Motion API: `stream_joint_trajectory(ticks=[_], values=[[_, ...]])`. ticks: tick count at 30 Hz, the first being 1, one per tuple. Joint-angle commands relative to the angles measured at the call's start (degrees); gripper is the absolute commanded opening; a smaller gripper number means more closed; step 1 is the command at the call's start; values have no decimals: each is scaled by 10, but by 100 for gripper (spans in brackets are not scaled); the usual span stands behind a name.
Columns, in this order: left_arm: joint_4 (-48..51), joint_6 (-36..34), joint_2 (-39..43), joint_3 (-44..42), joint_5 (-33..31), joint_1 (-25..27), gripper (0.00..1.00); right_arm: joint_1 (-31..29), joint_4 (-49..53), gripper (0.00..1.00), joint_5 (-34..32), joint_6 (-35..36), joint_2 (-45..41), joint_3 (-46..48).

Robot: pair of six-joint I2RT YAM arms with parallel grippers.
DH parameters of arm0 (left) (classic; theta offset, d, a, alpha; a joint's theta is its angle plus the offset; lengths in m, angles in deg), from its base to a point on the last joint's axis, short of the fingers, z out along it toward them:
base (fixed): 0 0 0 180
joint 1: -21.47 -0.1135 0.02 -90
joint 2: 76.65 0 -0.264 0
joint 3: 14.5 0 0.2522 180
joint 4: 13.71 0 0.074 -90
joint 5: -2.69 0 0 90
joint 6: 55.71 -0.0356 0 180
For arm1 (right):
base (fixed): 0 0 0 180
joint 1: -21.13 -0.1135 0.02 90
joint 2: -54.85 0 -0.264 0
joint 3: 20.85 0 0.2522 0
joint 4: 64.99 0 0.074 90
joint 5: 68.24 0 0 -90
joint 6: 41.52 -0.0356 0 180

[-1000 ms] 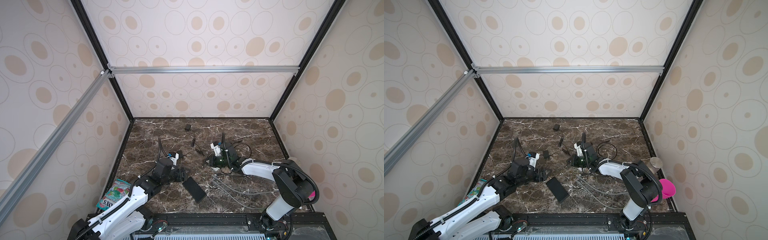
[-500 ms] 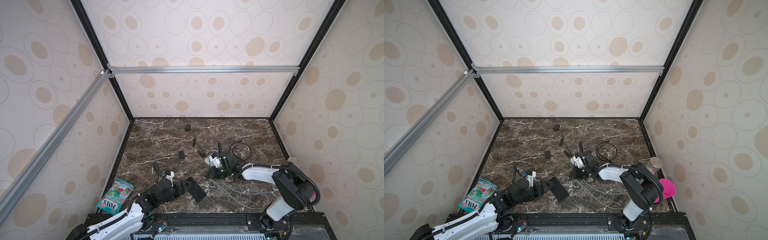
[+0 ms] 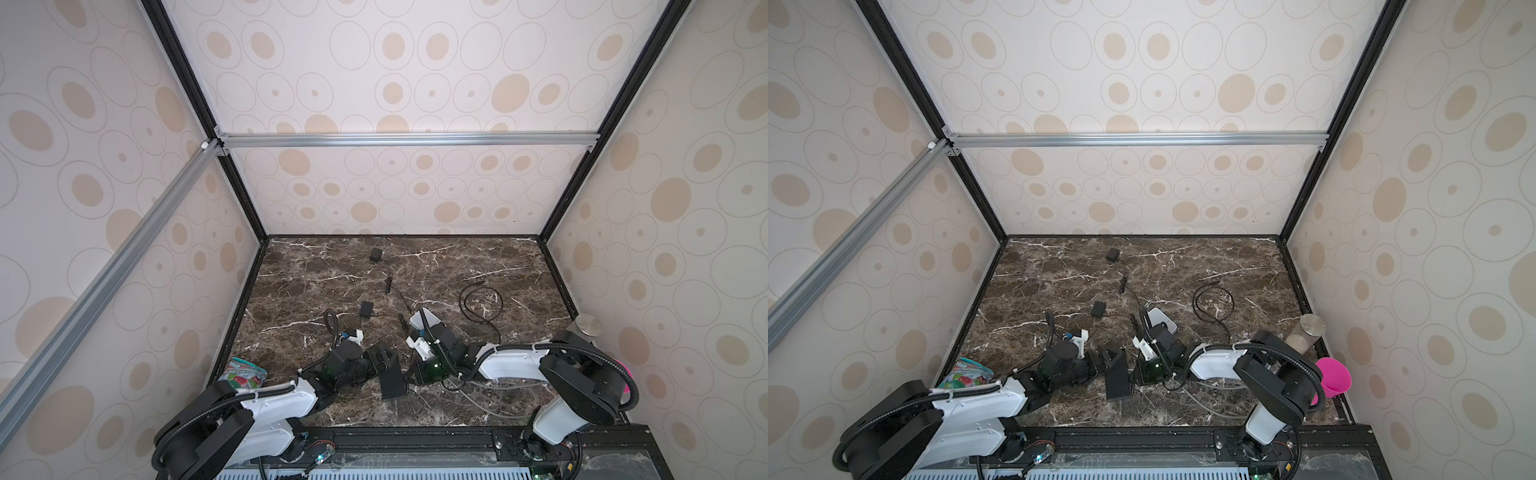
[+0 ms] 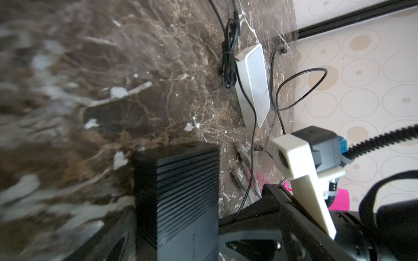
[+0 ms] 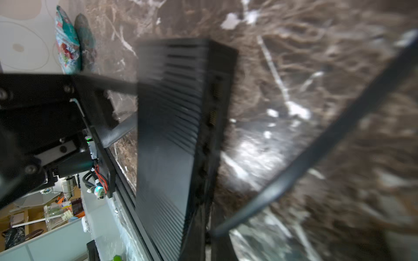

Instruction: Insert the plug into the switch port

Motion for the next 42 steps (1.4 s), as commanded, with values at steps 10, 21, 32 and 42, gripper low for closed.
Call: stream_joint_trajectory(ticks=[10, 21, 32, 42], values=[[164, -180, 50, 104, 123, -208, 98, -4, 77, 0, -102, 21, -90, 2], [226, -34, 285, -25, 117, -86, 94, 114, 144, 0, -72, 116, -3, -106], [-14, 91, 263, -89, 41, 118, 94, 118, 109, 0, -38, 109, 83, -152], [-1, 59, 112, -32, -3, 191, 96, 118, 94, 0, -38, 91, 78, -144]])
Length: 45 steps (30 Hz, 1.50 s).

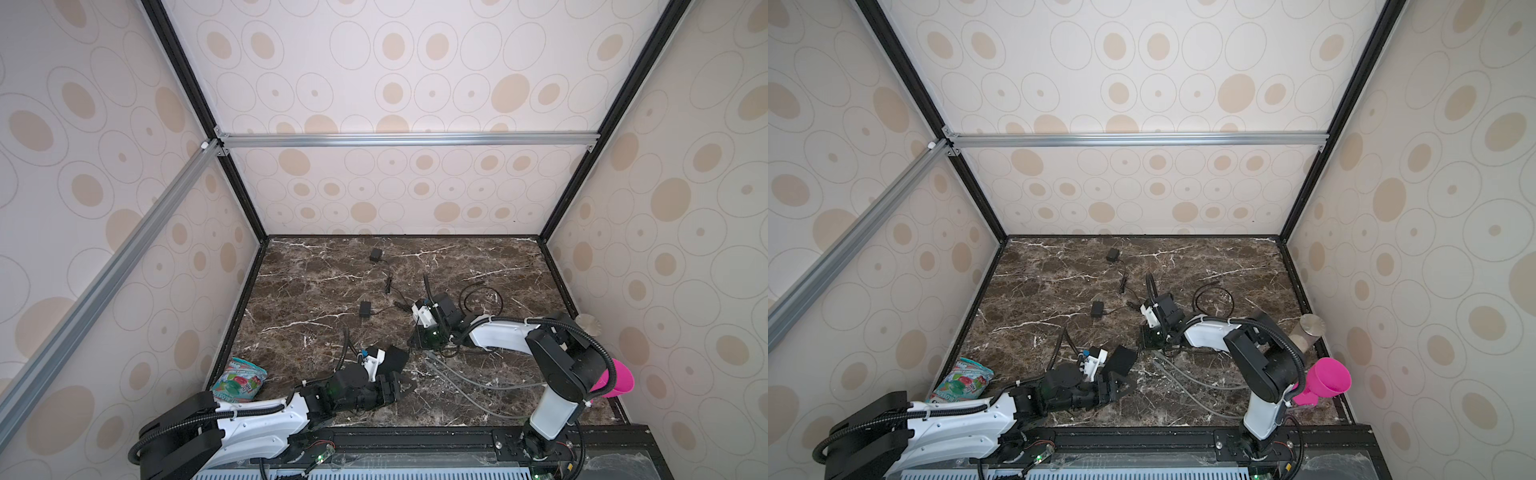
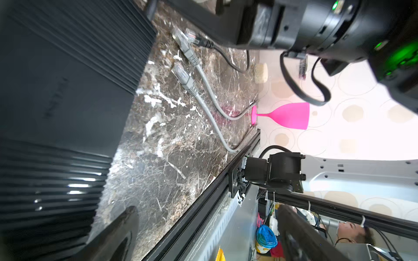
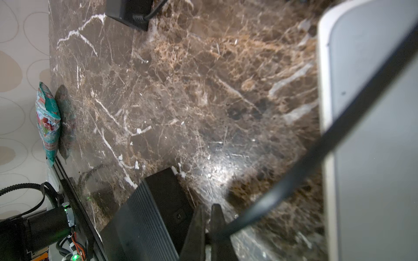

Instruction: Insert the plug into the switch port

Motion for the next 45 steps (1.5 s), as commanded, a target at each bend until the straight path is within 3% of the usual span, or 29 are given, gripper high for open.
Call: stream_joint_trajectory(ticks=[1, 10, 24, 28, 34, 40, 45], values=[[13, -6, 5, 14, -38, 9, 96, -1, -6, 0, 3, -7, -2, 4], [90, -11, 52, -5, -73, 9, 98, -1, -7, 0, 12, -5, 15, -8], [350, -158, -32, 144, -153, 5, 98, -1, -24, 0, 16, -10, 16, 13], [357, -156, 32, 101, -151, -53, 98, -2, -26, 0, 19, -11, 15, 17], [348, -149, 176, 19, -88, -182, 98, -31, -95, 0, 55, -67, 14, 46], [414, -168, 237, 41, -73, -234, 98, -102, -163, 0, 68, -123, 2, 67], [472, -218, 216, 105, -95, -255, 98, -79, -202, 0, 58, -149, -37, 119]])
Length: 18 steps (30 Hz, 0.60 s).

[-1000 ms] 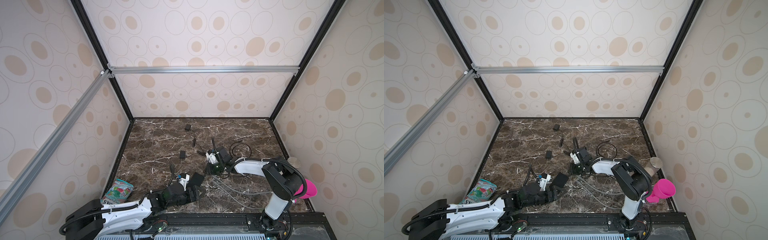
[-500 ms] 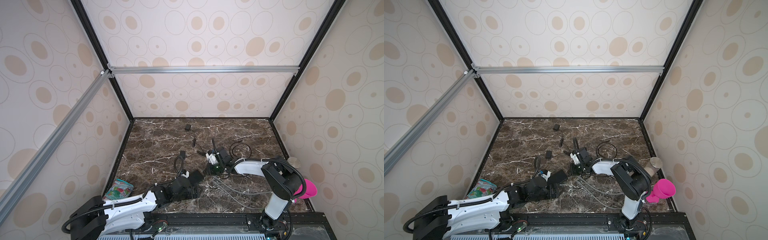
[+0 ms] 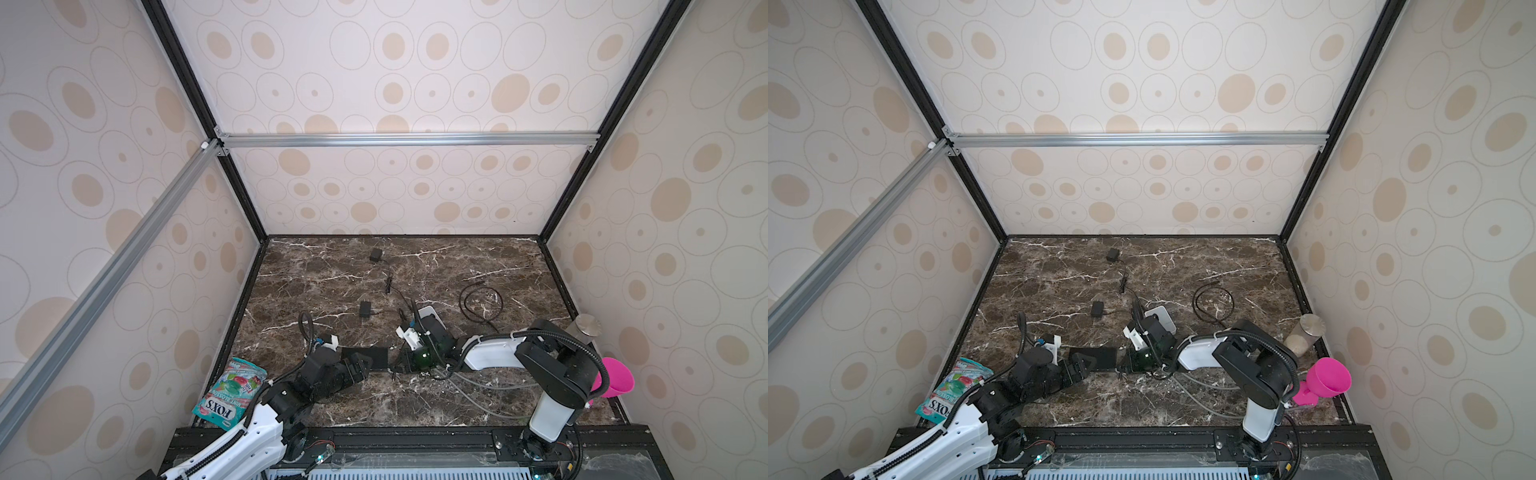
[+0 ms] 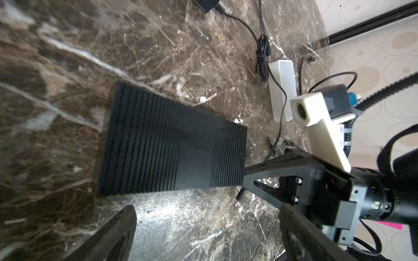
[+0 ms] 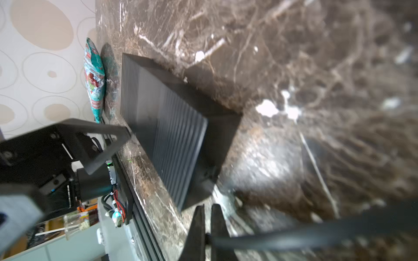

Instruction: Insert the plug into the switch port

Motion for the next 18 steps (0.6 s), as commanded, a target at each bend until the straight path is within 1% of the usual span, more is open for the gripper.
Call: stream_joint_trajectory(ticks=[1, 5, 7, 9, 13, 18], values=[[56, -55, -19, 67, -18, -14, 98, 24, -15, 0, -16, -19, -44, 21], [75, -100, -57, 116, -30, -23, 98, 35, 27, 0, -59, -12, -83, 21], [72, -117, -73, 127, -31, -27, 98, 34, 15, 0, -89, -37, -100, 33], [60, -128, -89, 128, -27, -33, 98, 34, -2, 0, -140, -103, -117, 52], [39, -131, -104, 115, -16, -50, 98, 24, -58, 0, -208, -221, -136, 90], [33, -127, -113, 96, -3, -70, 98, 2, -5, 0, -281, -340, -152, 91]])
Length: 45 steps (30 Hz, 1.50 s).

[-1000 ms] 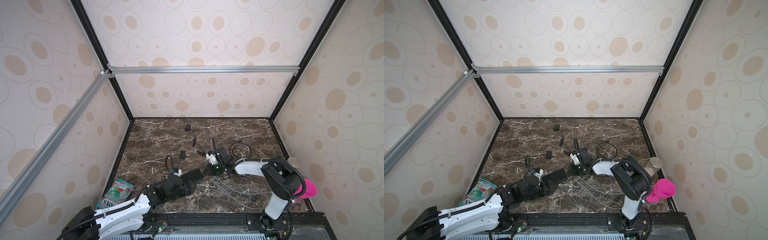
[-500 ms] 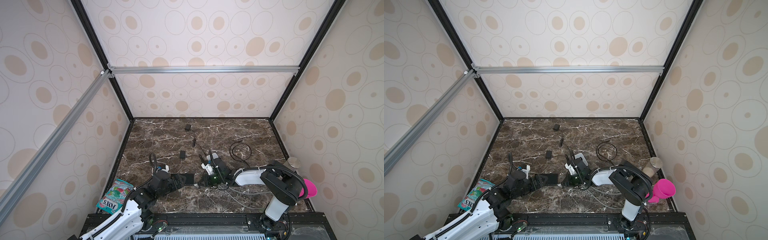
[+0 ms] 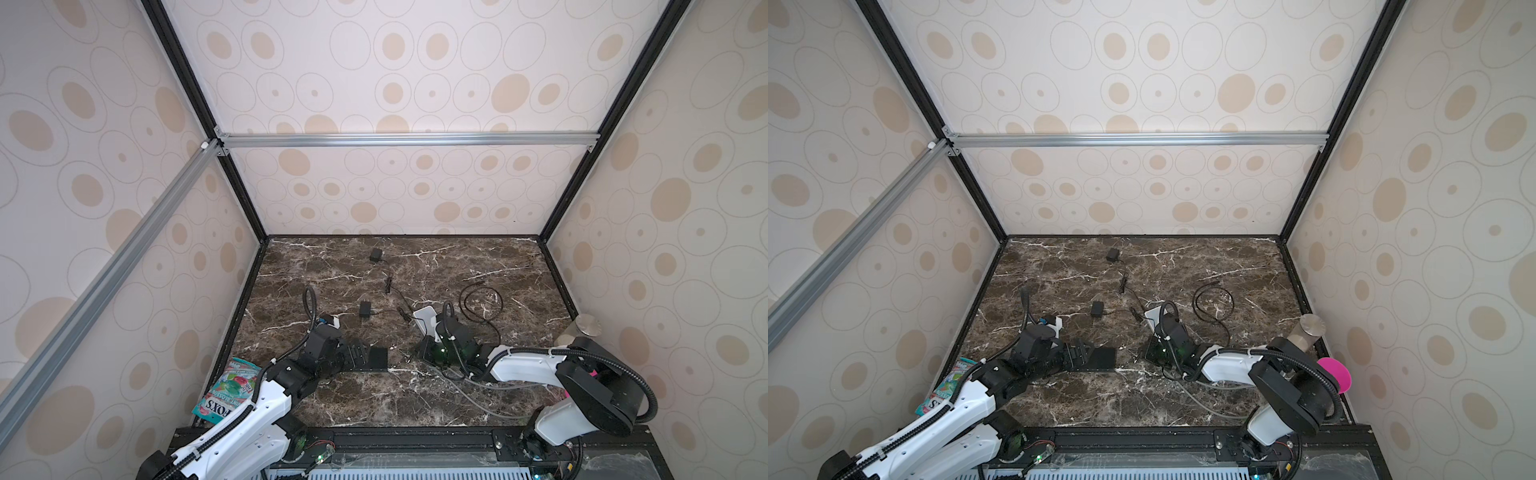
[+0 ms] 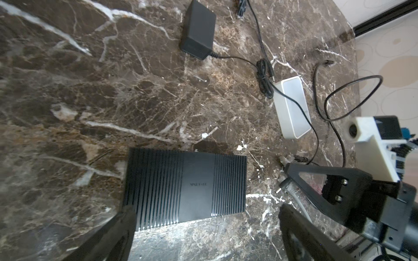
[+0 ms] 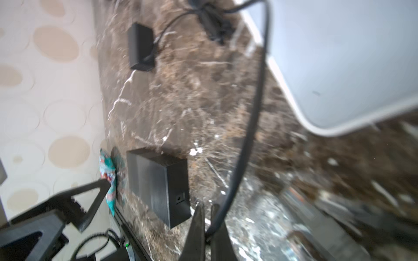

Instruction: Insert the plug into the switch port

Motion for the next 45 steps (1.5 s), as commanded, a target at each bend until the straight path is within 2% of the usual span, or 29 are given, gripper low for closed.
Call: stream_joint_trajectory(ticks=[1, 8, 14, 18, 29, 34, 40, 41, 43, 45], values=[[-4, -13, -7, -6, 3, -12, 98, -14, 21, 0, -77, -140, -15, 2], [-46, -9, -40, -18, 31, -15, 98, -31, 125, 0, -68, -307, 40, -46], [-64, -13, -64, -25, 38, -16, 98, -61, 19, 0, -54, -388, 118, -54], [-77, -11, -72, -32, 54, -15, 98, -69, -19, 0, -48, -404, 149, -66], [-99, 0, -77, -49, 70, -16, 98, -72, -13, 0, -51, -404, 155, -76], [-104, -1, -56, -43, 74, -15, 98, -71, -8, 0, -57, -365, 147, -79], [-116, -54, -20, -3, 86, -15, 93, -64, 117, 0, -80, -237, 90, -112], [-113, -71, -21, 7, 84, -15, 89, -62, 132, 0, -80, -212, 85, -119], [-102, -113, -33, 31, 80, -16, 65, -53, 143, 0, -59, -150, 88, -132], [-91, -142, -55, 56, 74, -16, 52, -44, 132, 0, -23, -110, 102, -142]])
